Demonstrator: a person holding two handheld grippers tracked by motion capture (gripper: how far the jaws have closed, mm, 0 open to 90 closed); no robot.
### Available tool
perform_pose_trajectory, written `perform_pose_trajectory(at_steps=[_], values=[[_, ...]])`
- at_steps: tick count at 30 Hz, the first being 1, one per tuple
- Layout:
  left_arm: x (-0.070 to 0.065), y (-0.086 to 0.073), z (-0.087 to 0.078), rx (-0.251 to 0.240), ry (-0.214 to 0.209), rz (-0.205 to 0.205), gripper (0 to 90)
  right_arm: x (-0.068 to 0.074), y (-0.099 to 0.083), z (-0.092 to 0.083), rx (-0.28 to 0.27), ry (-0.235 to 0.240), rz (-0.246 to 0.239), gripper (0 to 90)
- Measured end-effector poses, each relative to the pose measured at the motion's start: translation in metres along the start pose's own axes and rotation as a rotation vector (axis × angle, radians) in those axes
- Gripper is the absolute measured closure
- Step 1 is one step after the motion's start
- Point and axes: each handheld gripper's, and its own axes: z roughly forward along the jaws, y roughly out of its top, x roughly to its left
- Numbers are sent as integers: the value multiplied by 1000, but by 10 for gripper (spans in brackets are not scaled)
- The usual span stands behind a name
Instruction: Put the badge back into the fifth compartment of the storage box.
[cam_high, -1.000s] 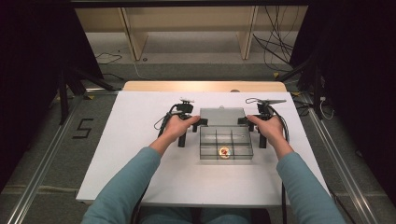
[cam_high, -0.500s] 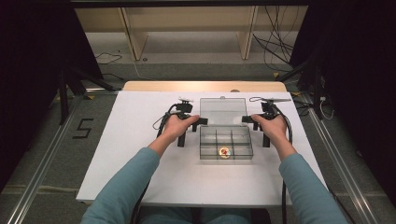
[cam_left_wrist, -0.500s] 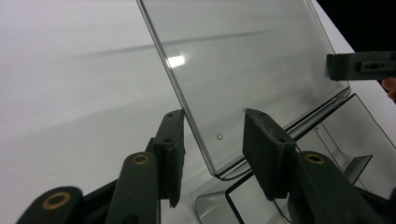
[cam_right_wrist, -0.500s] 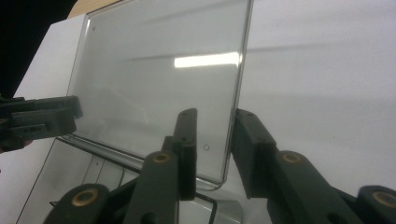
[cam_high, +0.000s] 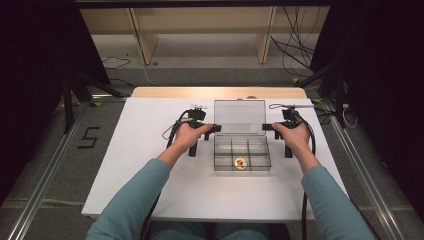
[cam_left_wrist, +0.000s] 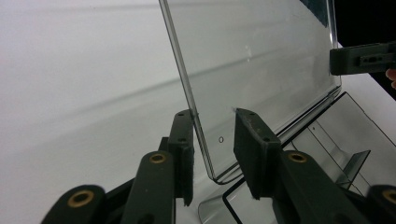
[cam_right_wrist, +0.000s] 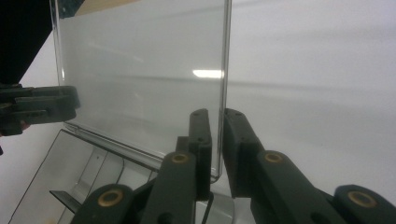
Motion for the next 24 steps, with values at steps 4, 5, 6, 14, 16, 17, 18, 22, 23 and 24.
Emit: perform_pose_trajectory(at_steps=[4,5,6,14,16,17,18,22,23,24], values=[[0,0,-2,-8,-1,17,711,1,0,-1,-2,-7,-18,831],[1,0,-2,-10,-2,21,718,2,0,-1,-4,-9,-24,832],[1,0,-3,-9,-5,23,724,2,-1,-2,-6,-9,-29,834],[2,0,-6,-13,-7,52,766,2,-3,-4,-25,-8,-71,844],[2,0,-7,-13,-8,56,773,3,-3,-4,-28,-14,-81,844],[2,0,-7,-11,-8,60,776,3,-4,-4,-30,-16,-88,845],[2,0,-8,-12,-7,65,779,3,-4,-4,-33,-18,-91,846],[1,1,-8,-14,0,88,782,4,-6,-5,-46,-22,-109,850],[0,0,-8,-15,2,91,782,4,-6,-5,-47,-20,-110,851],[0,1,-9,-13,5,101,782,4,-7,-5,-51,-20,-112,852]])
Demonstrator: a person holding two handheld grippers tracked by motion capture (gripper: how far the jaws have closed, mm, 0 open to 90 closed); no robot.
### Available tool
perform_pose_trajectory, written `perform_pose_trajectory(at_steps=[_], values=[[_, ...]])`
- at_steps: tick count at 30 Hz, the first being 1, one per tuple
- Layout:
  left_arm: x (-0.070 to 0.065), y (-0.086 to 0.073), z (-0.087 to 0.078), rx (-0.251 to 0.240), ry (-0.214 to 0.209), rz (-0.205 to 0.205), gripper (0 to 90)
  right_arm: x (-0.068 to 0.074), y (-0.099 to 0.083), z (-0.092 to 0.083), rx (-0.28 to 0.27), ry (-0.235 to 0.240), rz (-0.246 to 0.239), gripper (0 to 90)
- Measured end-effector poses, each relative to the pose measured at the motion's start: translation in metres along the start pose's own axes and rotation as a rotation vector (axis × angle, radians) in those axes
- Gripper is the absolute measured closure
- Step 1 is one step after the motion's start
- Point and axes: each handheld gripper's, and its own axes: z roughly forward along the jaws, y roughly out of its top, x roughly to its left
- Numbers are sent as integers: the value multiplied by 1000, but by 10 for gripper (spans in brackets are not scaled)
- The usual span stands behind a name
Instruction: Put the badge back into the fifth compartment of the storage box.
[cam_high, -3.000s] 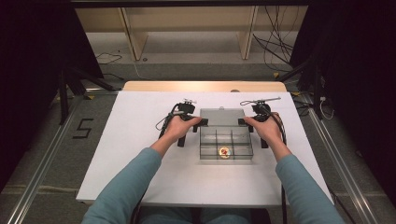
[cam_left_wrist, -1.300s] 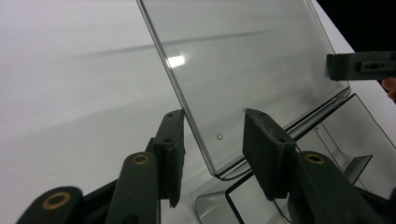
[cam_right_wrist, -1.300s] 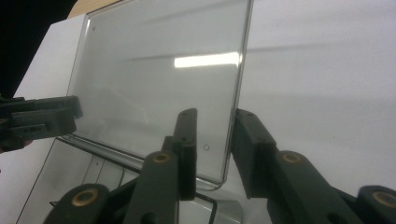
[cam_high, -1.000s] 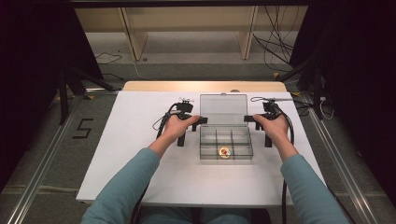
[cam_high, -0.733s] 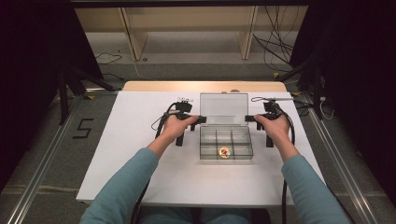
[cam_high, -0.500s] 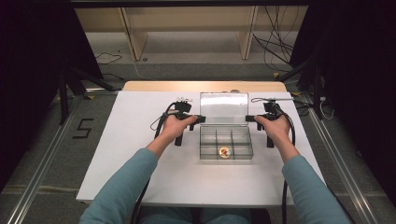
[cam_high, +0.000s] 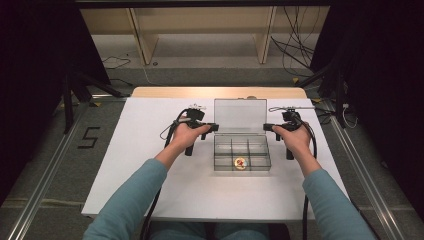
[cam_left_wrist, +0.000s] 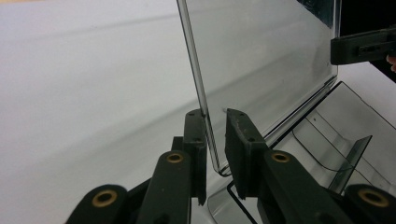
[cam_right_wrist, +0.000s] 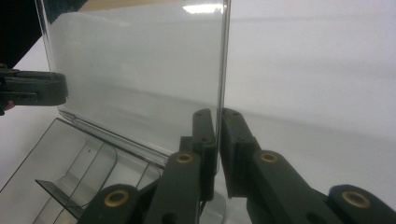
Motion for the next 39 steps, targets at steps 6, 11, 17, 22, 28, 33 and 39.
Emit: perform_pose_trajectory(at_steps=[6,11,17,22,28,33,39], values=[[0,2,-2,-27,20,33,775,0,-1,-1,-11,-3,-19,857],[2,7,-6,-103,47,37,718,1,-2,-2,-12,-7,-35,859],[2,16,-9,-154,38,41,702,2,-2,-2,-13,-18,-48,867],[2,22,-6,-154,25,34,695,2,-2,-3,-20,-26,-57,880],[5,22,-2,-162,2,-3,732,3,-2,-3,-23,-28,-61,881],[6,23,-4,-166,-16,-21,758,2,-3,-3,-25,-29,-65,880],[5,23,-7,-169,-17,17,773,4,-3,-4,-23,-40,-86,875]])
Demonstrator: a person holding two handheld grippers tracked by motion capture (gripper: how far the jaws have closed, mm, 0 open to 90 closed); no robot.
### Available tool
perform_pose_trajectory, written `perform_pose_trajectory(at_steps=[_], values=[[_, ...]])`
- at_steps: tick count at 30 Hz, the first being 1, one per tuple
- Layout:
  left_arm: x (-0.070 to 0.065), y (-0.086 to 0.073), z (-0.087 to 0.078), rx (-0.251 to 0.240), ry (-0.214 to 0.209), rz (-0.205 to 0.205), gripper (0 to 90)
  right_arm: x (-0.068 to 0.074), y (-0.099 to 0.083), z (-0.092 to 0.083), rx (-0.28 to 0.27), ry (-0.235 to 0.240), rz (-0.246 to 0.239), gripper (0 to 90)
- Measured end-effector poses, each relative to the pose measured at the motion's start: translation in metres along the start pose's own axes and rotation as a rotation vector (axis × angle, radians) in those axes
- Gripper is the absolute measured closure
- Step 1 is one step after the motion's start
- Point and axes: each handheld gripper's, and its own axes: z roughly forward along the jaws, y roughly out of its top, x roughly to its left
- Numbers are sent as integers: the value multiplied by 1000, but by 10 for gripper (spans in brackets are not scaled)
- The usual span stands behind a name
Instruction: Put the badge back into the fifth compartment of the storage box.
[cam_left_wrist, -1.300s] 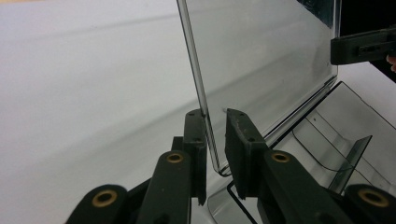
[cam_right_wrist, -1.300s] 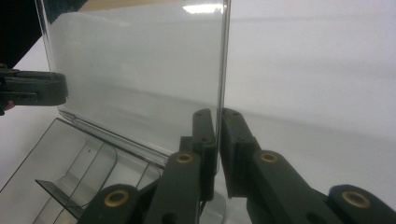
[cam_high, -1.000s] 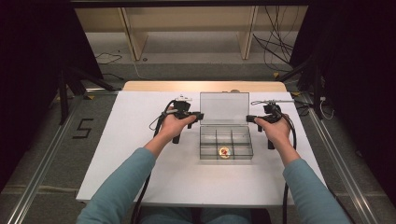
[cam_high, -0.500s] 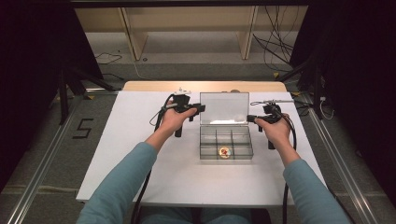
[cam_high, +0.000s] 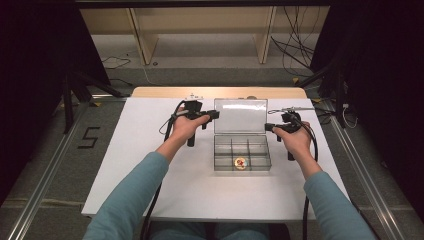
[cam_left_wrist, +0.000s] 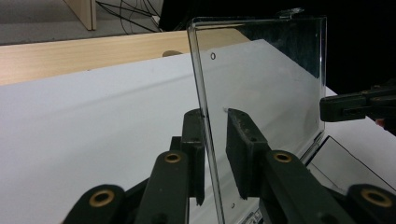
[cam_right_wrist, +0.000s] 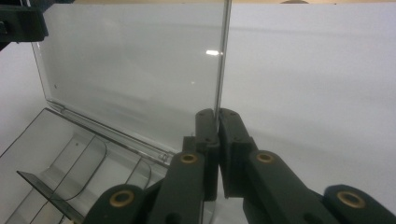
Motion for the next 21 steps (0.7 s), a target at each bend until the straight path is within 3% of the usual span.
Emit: perform_pose_trajectory(at_steps=[6,14,21], values=[[-1,0,-2,-7,-3,27,783,1,3,-1,1,-9,-26,860],[-3,0,-2,-13,-4,43,785,4,20,-3,-43,-27,-63,808],[-4,0,-2,-17,0,56,785,5,41,-7,-112,-37,-69,774]])
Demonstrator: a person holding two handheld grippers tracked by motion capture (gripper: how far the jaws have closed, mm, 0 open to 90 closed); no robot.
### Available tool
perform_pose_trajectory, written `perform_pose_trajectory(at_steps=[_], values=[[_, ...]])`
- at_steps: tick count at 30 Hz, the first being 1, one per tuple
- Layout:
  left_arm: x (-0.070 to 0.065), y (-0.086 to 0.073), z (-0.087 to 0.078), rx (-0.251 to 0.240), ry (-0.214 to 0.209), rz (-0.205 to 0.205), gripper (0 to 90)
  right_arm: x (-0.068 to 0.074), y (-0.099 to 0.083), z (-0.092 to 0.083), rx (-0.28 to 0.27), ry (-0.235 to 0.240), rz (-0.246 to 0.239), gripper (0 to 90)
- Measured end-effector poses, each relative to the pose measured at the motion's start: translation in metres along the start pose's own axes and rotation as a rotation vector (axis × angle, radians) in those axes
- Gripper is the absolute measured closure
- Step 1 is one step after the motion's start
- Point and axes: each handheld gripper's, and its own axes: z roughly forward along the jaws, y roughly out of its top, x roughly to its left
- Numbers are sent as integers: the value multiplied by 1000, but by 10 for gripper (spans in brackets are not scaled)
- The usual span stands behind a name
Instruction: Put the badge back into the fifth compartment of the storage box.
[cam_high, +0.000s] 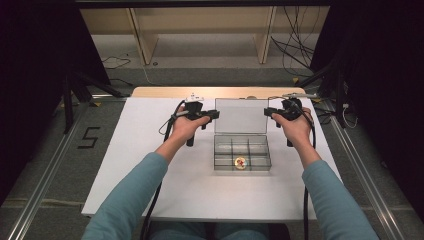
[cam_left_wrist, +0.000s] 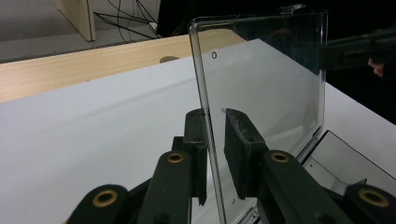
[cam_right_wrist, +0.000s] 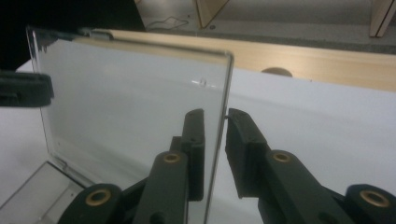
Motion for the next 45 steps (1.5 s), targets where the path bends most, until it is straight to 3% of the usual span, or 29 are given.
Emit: perform_pose_trajectory(at_steps=[9,13,29,38,45], values=[[-1,0,-1,4,5,15,785,0,16,-4,-35,-10,-6,823],[-1,1,0,5,7,18,785,-1,16,-6,-33,-18,-2,867],[1,2,-1,4,20,20,797,0,15,-5,-36,-19,29,879],[2,18,-3,-27,38,39,790,1,15,-6,-38,-17,26,881],[3,20,0,-38,27,14,782,0,14,-6,-42,-15,24,880]])
